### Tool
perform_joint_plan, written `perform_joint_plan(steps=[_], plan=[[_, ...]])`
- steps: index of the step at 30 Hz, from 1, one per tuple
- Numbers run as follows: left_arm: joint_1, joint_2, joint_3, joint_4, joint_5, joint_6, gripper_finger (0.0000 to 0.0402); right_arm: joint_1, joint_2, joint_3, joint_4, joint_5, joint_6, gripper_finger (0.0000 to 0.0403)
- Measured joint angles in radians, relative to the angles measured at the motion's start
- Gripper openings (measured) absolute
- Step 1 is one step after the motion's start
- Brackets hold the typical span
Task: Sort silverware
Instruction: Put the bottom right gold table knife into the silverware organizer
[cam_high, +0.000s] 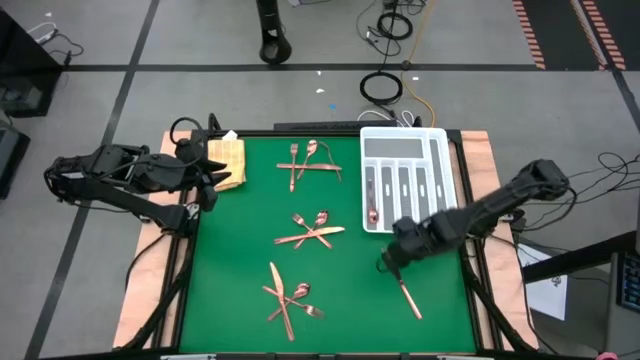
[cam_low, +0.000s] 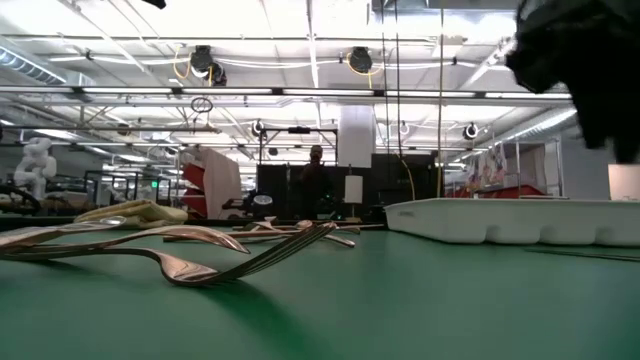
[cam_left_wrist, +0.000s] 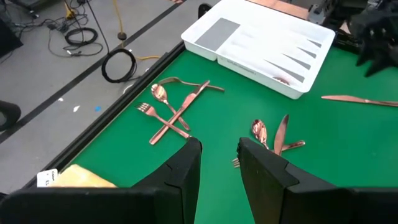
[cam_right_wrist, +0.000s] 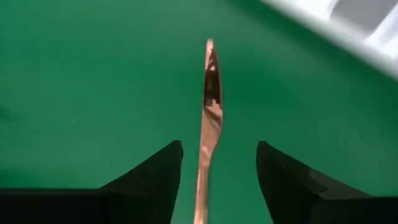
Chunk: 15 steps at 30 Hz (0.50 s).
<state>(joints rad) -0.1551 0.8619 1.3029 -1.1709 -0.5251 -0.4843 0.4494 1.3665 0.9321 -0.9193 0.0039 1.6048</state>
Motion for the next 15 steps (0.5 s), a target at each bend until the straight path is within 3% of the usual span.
perform_joint_plan(steps=[9,15], plan=[[0.0,0.0,0.0,0.002,0.0,0.0,0.0115,0.133,0.133,-0.054,0.184,0.017,0.177,0.0277],[0.0,0.0,0.0,0.002,0.001,-0.006,0.0115,0.152,0.243,-0.054,0.27,-0.03,0.192,0.0294]])
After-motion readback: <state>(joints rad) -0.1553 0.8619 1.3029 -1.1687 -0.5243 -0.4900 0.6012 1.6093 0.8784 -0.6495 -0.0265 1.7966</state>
